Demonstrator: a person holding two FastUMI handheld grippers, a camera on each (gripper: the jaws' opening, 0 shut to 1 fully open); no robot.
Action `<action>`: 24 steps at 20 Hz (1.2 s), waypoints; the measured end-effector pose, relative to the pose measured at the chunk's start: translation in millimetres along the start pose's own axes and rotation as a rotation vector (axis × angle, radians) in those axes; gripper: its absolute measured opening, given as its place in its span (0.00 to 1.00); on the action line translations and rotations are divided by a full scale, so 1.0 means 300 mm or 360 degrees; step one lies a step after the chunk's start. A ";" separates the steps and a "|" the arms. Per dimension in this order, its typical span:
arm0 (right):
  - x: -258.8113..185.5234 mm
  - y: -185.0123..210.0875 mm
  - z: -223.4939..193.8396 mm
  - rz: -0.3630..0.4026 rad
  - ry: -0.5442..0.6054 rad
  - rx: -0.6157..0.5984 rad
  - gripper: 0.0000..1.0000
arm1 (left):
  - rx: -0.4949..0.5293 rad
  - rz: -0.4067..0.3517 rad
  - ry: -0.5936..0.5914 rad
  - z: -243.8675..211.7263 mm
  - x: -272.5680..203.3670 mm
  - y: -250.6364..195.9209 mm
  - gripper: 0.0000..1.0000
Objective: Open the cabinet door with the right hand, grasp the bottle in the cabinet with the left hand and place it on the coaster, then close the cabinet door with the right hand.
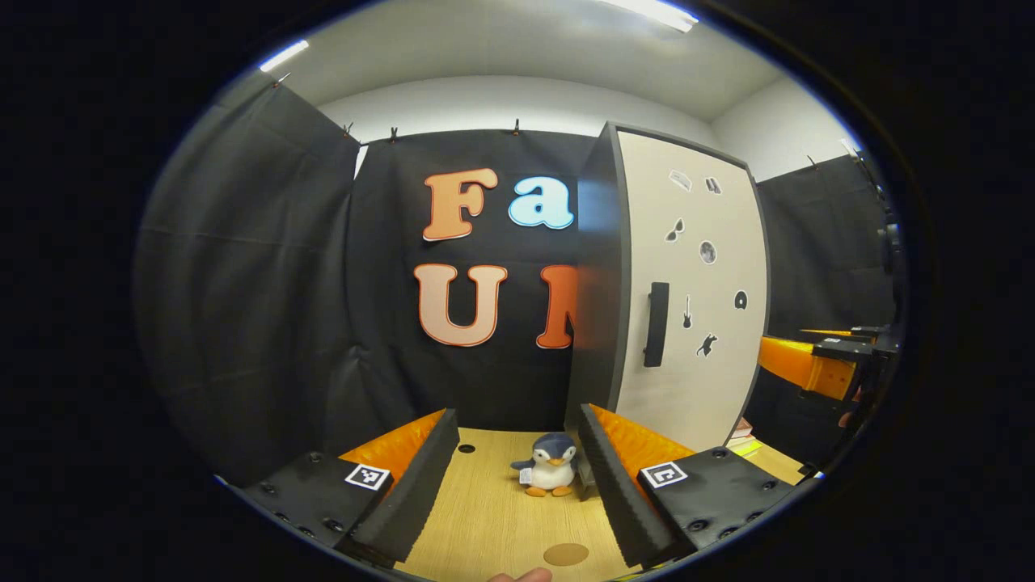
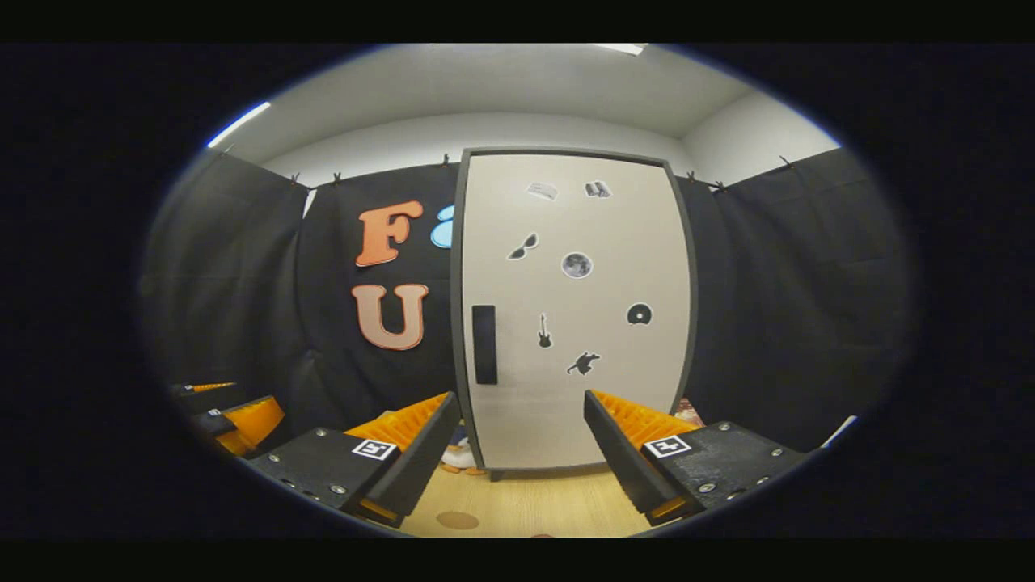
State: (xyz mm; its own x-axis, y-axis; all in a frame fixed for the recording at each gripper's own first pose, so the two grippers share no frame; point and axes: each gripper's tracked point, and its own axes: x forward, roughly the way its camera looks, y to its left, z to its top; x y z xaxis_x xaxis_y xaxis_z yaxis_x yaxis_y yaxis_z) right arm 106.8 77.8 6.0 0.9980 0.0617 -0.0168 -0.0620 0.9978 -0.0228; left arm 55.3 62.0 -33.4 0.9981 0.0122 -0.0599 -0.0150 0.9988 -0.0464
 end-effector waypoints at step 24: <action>0.645 0.124 0.030 -0.0058 -0.0010 0.0011 0.93 | 0.0001 0.0112 0.0120 -0.146 0.332 0.379 0.97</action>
State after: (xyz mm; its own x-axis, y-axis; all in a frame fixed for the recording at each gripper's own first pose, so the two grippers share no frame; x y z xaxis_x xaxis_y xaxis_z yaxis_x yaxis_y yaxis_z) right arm 297.8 127.0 10.9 0.9996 0.0253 -0.0099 -0.0255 0.9995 -0.0162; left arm 150.5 174.6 -88.2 0.9873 0.0789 -0.1377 -0.0850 0.9956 -0.0386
